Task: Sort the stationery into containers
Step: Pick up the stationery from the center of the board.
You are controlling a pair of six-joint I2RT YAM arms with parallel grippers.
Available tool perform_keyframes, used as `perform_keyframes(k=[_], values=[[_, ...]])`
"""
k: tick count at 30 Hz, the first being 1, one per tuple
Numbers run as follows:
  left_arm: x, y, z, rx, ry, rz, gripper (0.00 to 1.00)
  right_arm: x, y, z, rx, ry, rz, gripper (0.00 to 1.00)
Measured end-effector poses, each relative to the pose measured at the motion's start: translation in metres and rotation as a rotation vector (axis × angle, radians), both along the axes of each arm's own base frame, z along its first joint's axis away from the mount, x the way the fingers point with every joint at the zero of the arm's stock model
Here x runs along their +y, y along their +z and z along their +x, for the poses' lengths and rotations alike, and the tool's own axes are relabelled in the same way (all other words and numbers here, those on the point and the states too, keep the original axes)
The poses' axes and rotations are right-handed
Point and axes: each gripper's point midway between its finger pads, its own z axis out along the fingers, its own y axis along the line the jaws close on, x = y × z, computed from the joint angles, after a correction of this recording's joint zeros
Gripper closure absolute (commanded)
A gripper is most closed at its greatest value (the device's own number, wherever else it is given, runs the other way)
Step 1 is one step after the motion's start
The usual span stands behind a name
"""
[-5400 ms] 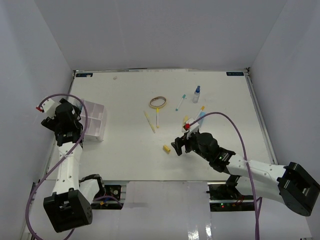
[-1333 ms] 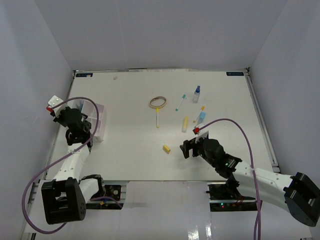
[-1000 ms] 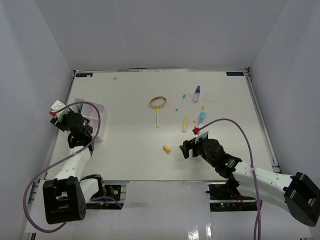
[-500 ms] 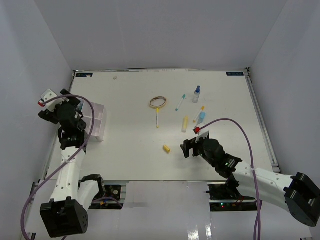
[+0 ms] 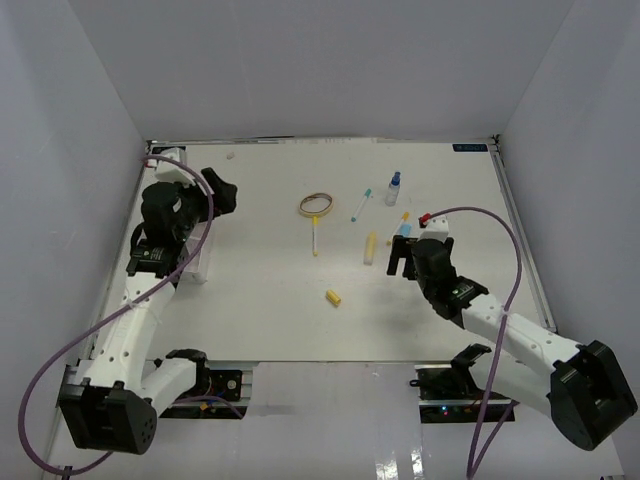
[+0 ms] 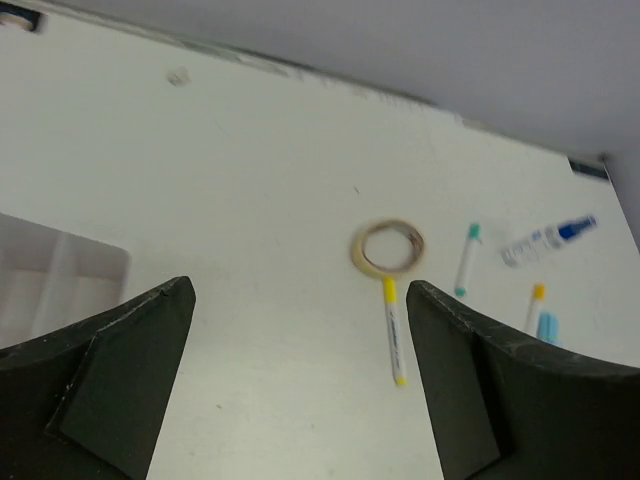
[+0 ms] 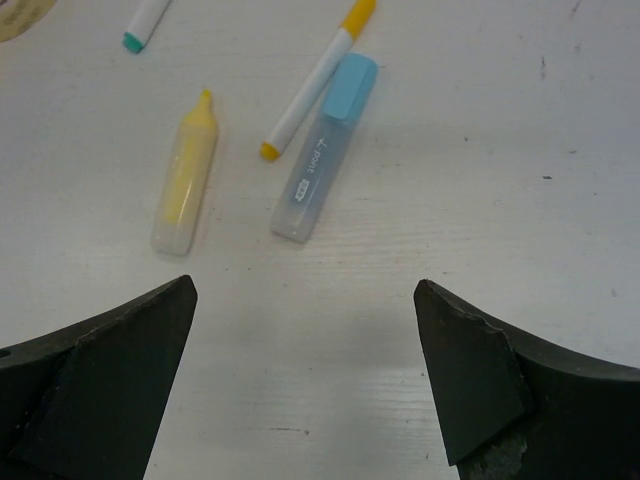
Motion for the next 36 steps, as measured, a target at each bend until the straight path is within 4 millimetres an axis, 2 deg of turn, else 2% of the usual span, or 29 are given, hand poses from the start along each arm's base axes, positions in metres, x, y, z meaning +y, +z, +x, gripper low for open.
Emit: perform_keyframes(k=[3, 5, 7, 9, 12, 16, 19, 31, 36], values=[[-0.039, -0.027, -0.002, 0.088, -0.140, -0.010, 0.02, -0.009, 0.001, 0.013, 0.047, -0.070, -0.014, 0.02], [-0.054, -0.046, -0.003, 0.144, -0.201, -0.021, 0.02, -0.009, 0.003, 0.023, 0.074, -0.103, -0.023, 0.00], [-0.062, -0.072, -0.003, 0.218, -0.231, -0.030, 0.02, -0.006, 0.003, 0.033, 0.094, -0.121, -0.028, 0.00], [-0.065, -0.099, -0.007, 0.299, -0.248, -0.034, 0.02, -0.003, 0.001, 0.042, 0.116, -0.142, -0.031, 0.05], [-0.066, -0.122, -0.015, 0.375, -0.259, -0.037, 0.02, -0.002, -0.013, 0.052, 0.164, -0.175, -0.036, 0.08], [-0.066, -0.124, -0.025, 0.381, -0.267, -0.043, 0.02, -0.008, -0.043, 0.050, 0.249, -0.218, -0.064, 0.12], [-0.067, -0.117, -0.027, 0.360, -0.272, -0.049, 0.02, -0.012, -0.053, 0.047, 0.286, -0.238, -0.087, 0.12], [-0.071, -0.113, -0.030, 0.354, -0.291, -0.067, 0.02, -0.009, -0.052, 0.062, 0.283, -0.269, -0.088, 0.14], [-0.071, -0.114, -0.030, 0.355, -0.292, -0.068, 0.02, -0.006, -0.038, 0.074, 0.242, -0.242, -0.107, 0.14]])
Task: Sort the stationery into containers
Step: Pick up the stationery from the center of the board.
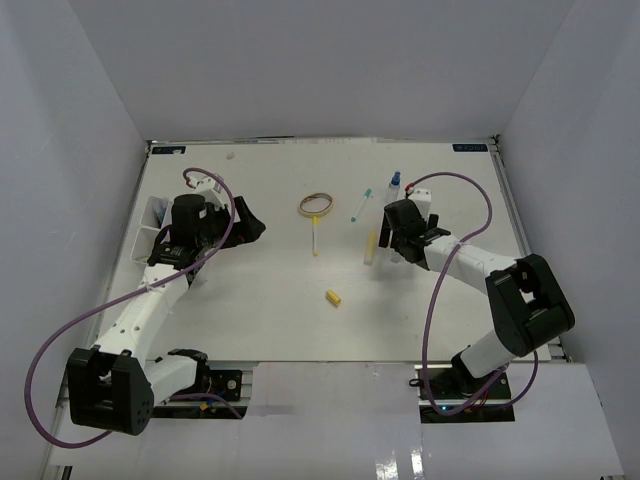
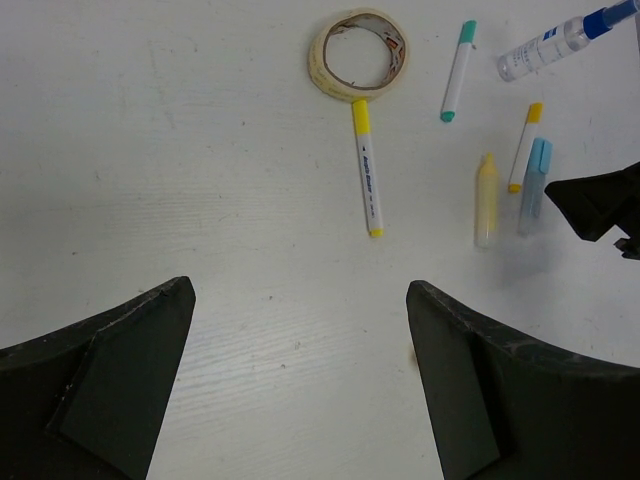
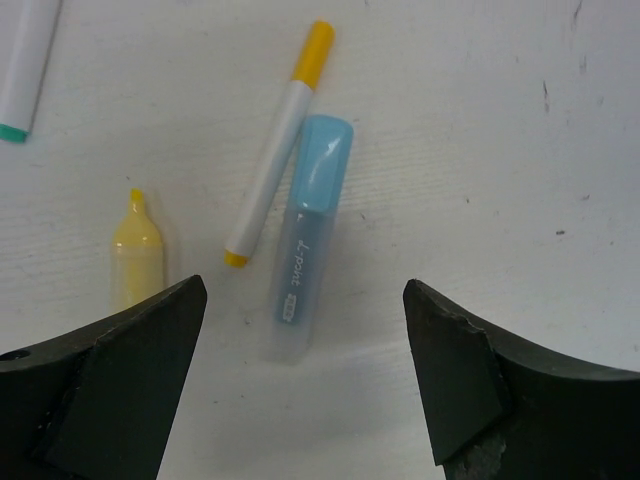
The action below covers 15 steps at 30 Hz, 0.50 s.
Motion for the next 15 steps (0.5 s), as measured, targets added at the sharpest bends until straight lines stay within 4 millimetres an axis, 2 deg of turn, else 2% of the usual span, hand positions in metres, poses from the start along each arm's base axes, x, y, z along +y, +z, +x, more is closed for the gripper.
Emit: perform_keyframes(k=[9, 12, 15], values=[[0.000, -0.001, 0.000, 0.002, 0.000, 0.001, 0.02, 0.013, 0.047, 0.048, -0.199, 0.145, -0.014, 0.14], [0.000, -0.001, 0.000, 0.002, 0.000, 0.001, 0.02, 0.015, 0.069, 0.072, -0.287, 0.188, -0.006, 0.14], [0.000, -0.001, 0.000, 0.002, 0.000, 0.001, 0.02, 0.015, 0.082, 0.094, -0.352, 0.220, -0.001, 0.14]])
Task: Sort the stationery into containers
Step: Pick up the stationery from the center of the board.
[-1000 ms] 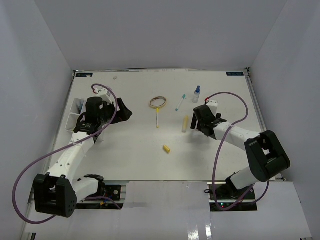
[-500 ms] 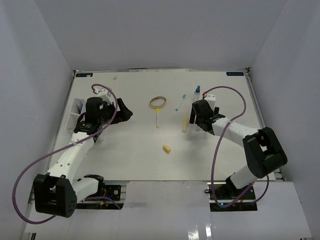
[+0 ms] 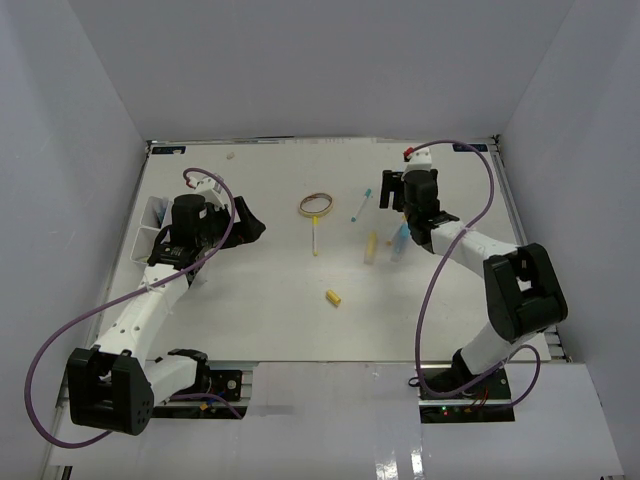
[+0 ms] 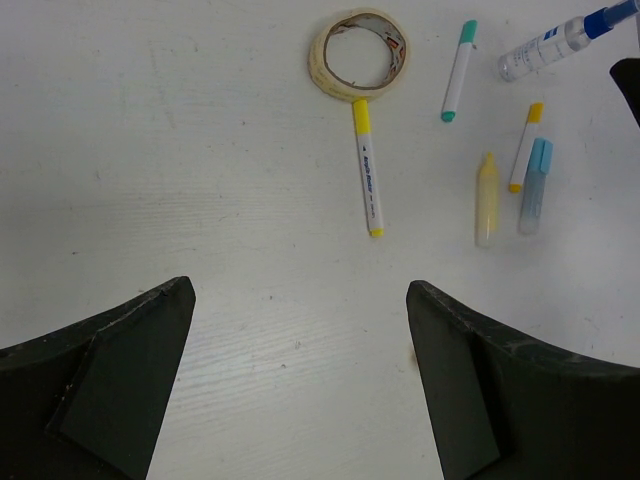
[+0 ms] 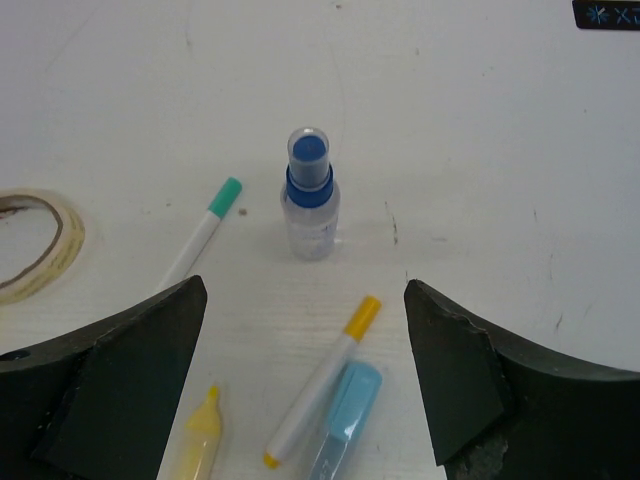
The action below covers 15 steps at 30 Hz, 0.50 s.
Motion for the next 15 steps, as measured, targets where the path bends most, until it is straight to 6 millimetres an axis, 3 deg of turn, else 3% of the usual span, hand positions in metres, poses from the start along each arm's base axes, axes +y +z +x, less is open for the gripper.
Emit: perform_keyframes(k=[3, 7, 15], values=[[0.000, 0.000, 0.000, 0.000, 0.000, 0.000, 0.02, -0.001, -0.002, 0.019, -0.032, 0.039, -0.002, 0.14], [0.000, 0.000, 0.000, 0.001, 0.000, 0.001, 0.02, -0.001, -0.019, 0.037, -0.027, 0.077, -0.015, 0.15], [0.000, -0.002, 0.000, 0.007, 0.000, 0.002, 0.02, 0.006, -0.040, 0.061, -0.027, 0.133, -0.010, 0.16]])
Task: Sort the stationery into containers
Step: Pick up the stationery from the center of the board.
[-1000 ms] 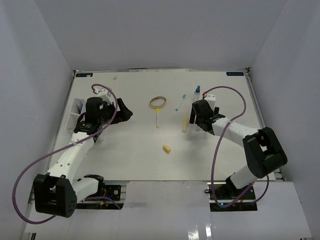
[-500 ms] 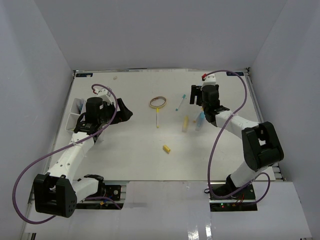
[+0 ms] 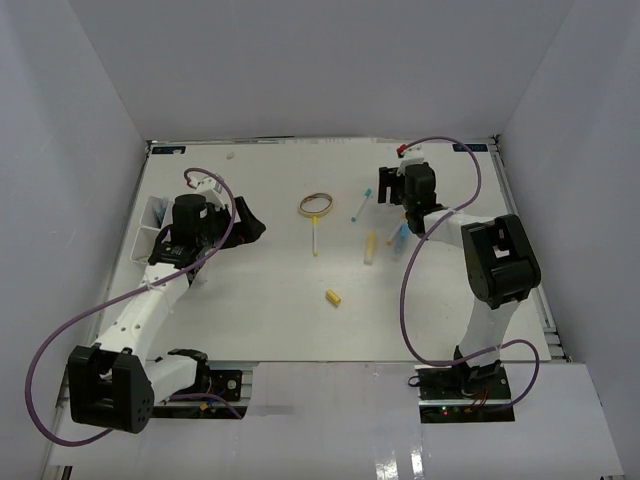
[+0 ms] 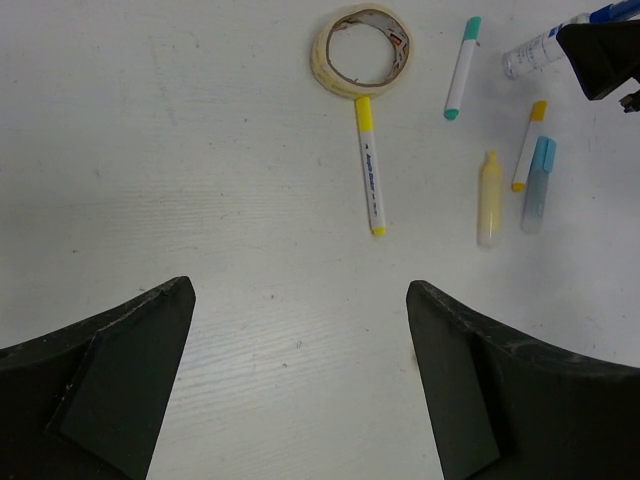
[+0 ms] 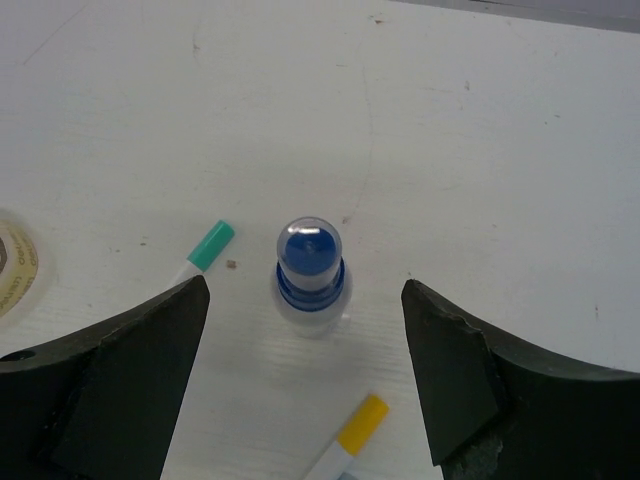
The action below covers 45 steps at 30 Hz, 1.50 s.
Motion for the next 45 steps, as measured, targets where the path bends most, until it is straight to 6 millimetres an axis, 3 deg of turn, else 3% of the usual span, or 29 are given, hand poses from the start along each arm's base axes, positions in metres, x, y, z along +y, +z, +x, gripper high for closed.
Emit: perform_keyframes(k=[12, 23, 31, 34, 38, 42, 45], values=[[0.000, -0.006, 0.001, 0.017, 0.000, 0.003, 0.02, 0.004, -0.010, 0.014, -0.017, 0.036, 0.033, 0.25], [0.000, -0.007, 0.001, 0.021, 0.000, 0.004, 0.02, 0.002, -0.024, 0.016, 0.002, 0.042, 0.035, 0.44], [0.000, -0.007, 0.001, 0.020, -0.003, 0.005, 0.02, 0.009, -0.022, 0.016, -0.007, 0.092, 0.022, 0.83], [-0.002, -0.006, 0.000, 0.018, -0.018, 0.002, 0.02, 0.019, -0.019, 0.009, -0.003, 0.166, 0.027, 0.85], [-0.010, -0.003, -0.004, 0.010, -0.070, -0.015, 0.02, 0.039, 0.005, -0.019, -0.006, 0.328, 0.053, 0.87], [-0.027, 0.017, -0.015, -0.048, -0.190, -0.070, 0.04, 0.076, 0.061, -0.058, -0.063, 0.565, 0.084, 0.87], [-0.043, 0.040, -0.026, -0.131, -0.296, -0.102, 0.07, 0.110, 0.101, -0.102, -0.114, 0.758, 0.094, 0.86]])
